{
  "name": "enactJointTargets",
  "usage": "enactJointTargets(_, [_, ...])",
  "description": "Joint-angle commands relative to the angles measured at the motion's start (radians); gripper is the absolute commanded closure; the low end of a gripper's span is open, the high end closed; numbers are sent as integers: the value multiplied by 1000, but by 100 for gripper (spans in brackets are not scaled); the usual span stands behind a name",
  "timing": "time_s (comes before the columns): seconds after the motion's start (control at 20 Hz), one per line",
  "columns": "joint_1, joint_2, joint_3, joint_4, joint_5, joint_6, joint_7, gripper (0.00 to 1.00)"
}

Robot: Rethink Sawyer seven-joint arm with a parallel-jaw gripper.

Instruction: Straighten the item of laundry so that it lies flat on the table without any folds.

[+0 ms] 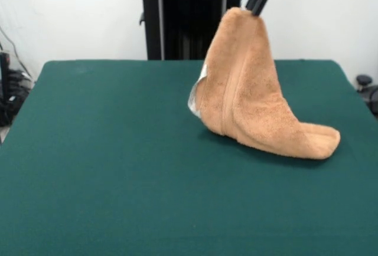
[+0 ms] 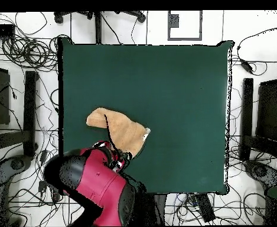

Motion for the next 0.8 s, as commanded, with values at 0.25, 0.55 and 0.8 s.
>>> enactJointTargets(0.25, [43, -109, 126, 258, 16, -5, 259, 100])
enactJointTargets(0.55, [44, -174, 155, 336, 31, -39, 250, 100])
enactJointTargets(0.8, [86, -192, 160, 351, 45, -20, 319, 100])
